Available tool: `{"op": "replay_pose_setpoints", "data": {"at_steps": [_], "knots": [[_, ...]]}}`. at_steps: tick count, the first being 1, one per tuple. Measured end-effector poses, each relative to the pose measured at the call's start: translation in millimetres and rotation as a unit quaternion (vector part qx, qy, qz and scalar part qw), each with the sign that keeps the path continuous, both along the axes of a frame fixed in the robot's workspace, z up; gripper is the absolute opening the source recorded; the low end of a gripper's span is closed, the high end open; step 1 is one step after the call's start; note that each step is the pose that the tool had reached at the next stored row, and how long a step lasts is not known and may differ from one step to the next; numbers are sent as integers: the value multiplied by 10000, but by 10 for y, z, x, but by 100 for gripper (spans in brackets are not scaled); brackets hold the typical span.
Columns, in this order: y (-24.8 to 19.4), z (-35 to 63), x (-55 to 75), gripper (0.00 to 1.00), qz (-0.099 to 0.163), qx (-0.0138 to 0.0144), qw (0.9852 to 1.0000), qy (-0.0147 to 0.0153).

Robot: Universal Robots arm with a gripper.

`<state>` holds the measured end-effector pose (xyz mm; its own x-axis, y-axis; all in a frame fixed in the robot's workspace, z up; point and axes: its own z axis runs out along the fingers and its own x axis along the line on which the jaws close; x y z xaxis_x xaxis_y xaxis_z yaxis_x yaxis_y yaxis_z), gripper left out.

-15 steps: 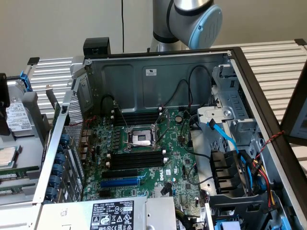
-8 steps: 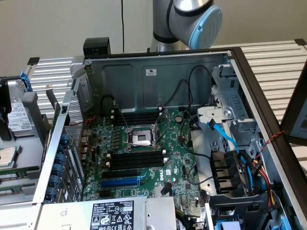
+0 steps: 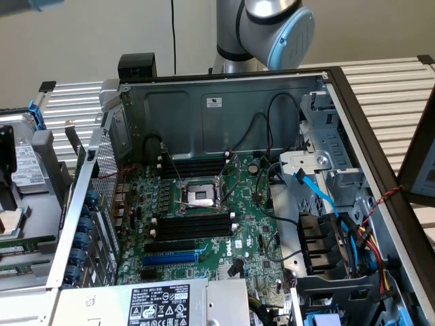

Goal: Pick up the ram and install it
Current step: 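Pick up the ram and move it above insertion slot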

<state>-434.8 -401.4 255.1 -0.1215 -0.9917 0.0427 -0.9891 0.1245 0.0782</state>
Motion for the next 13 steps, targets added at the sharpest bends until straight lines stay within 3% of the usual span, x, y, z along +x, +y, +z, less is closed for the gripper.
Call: {"op": "replay_pose_setpoints", "data": {"at_steps": [3,5,8,13], "knots": [[-8,-54,-5,45,0,-3,10000,0],[-50,-90,-6,45,0,-2,10000,0],[-157,-146,2,45,1,-3,10000,0],[-215,-172,82,45,4,-3,10000,-2]]}}
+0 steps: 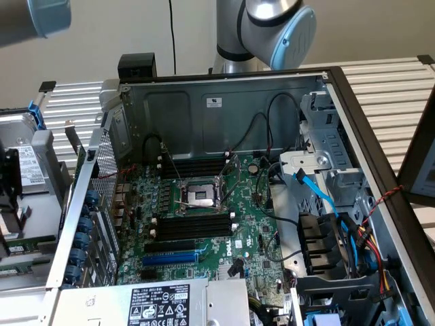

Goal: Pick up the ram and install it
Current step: 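Pick up the ram and move it above insertion slot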

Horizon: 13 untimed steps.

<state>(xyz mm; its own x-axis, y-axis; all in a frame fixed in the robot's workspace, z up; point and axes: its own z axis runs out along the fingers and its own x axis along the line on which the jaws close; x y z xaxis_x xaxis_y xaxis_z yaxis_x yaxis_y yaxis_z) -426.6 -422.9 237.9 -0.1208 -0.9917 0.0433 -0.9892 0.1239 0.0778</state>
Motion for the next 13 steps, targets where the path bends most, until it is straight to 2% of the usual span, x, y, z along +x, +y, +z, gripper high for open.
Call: {"op": "replay_pose_setpoints", "data": {"at_steps": [4,8,10,12,13], "knots": [[-11,-29,6,45,73,1,10000,-28],[-13,-57,7,45,258,-1,9996,-59],[-14,-61,8,45,345,-1,9993,-114],[-19,-67,8,45,396,-5,9990,-200],[-21,-71,7,45,409,-7,9989,-228]]}}
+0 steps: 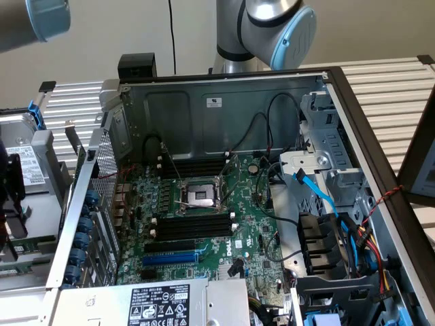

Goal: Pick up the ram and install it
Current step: 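Pick up the ram and move it above insertion slot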

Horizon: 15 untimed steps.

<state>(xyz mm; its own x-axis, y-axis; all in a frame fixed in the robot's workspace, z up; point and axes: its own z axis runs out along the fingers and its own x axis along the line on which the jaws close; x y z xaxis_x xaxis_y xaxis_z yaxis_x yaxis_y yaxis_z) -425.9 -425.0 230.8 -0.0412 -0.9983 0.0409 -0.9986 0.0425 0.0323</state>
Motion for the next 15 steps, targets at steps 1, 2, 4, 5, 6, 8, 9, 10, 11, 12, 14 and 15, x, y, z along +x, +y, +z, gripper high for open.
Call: {"op": "replay_pose_setpoints", "data": {"at_steps": [1,2,4,5,6,8,9,10,11,12,14,15], "knots": [[0,-11,-1,45,8,0,10000,-13],[1,-28,-3,45,13,1,10000,-15],[1,-63,-10,45,19,0,10000,-15],[0,-81,-14,45,23,0,10000,-15],[0,-99,-19,45,28,0,10000,-15],[0,-130,-29,45,36,-2,10000,-14],[0,-145,-34,45,40,-4,10000,-14],[0,-159,-39,45,46,-6,10000,-15],[0,-172,-44,45,52,-10,10000,-15],[0,-182,-49,45,57,-15,10000,-15],[0,-192,-52,45,64,-18,10000,-15],[0,-192,-52,45,65,-18,10000,-15]]}}
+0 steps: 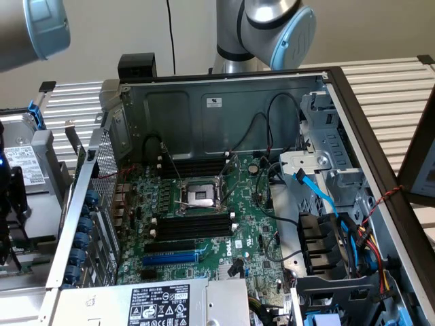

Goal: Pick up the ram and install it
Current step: 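Pick up the ram and move it above insertion slot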

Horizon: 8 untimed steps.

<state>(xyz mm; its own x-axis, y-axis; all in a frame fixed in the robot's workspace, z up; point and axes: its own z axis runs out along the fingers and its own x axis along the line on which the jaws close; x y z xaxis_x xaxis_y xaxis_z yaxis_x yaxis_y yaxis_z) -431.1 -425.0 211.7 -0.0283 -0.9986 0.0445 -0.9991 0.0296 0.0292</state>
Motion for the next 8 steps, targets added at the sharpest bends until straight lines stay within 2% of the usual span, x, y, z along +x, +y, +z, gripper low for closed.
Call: {"op": "replay_pose_setpoints", "data": {"at_steps": [4,5,8], "knots": [[1,-19,-3,42,2,-2,10000,-2],[0,-30,-3,35,4,-2,10000,-2],[0,-78,-4,35,7,-4,10000,-3]]}}
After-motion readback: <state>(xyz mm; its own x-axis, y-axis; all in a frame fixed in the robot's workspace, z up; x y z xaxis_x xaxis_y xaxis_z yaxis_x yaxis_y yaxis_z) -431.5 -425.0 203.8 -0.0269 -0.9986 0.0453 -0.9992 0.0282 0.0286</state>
